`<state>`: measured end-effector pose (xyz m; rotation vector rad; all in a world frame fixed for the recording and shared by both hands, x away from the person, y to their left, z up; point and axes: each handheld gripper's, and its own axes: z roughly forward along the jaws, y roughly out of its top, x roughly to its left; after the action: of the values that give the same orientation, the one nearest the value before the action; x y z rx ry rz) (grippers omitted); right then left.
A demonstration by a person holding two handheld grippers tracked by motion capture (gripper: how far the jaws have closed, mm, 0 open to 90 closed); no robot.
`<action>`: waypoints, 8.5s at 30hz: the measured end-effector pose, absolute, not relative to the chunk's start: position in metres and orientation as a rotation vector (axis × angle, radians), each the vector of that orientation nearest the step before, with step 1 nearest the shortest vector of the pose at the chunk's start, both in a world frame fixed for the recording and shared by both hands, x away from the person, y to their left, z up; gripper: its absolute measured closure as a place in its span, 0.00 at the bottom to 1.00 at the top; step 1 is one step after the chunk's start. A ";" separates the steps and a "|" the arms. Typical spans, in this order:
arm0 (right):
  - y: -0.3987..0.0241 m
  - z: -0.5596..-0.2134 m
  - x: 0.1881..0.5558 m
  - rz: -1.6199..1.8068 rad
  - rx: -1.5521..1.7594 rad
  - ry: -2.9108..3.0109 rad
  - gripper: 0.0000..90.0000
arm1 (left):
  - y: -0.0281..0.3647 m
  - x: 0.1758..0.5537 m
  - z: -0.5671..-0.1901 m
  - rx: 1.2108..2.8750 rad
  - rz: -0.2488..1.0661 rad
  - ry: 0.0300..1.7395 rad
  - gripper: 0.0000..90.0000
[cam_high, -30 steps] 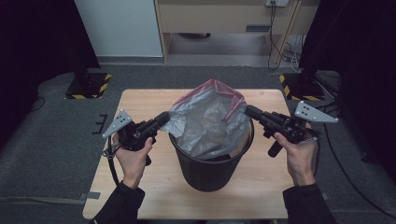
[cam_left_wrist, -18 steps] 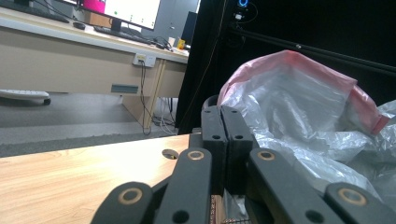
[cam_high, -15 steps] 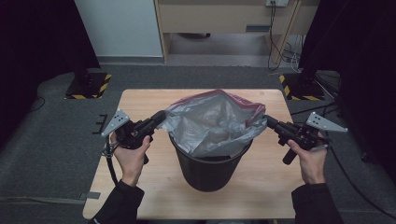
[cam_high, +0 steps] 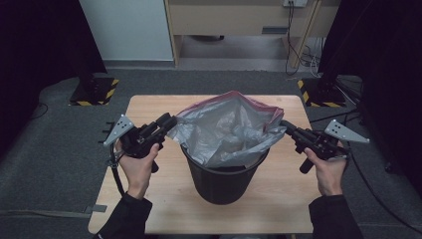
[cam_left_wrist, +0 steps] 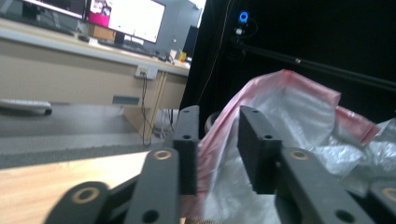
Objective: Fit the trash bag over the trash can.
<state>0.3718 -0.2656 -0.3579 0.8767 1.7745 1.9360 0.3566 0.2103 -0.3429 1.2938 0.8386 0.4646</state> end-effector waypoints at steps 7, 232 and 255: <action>-0.265 -0.358 0.374 1.924 0.877 1.781 0.99 | 0.206 0.366 -0.329 1.315 0.462 0.784 0.58; -0.097 -0.287 0.369 1.950 0.658 1.822 1.00 | 0.183 0.342 -0.320 1.327 0.452 0.863 1.00; -0.131 -0.262 0.346 2.051 0.648 1.897 1.00 | 0.210 0.349 -0.332 1.260 0.491 0.966 1.00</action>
<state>0.3463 -0.1314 -0.2620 0.6485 1.8971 2.0512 0.3490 0.2100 -0.3321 1.2604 0.9664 0.4908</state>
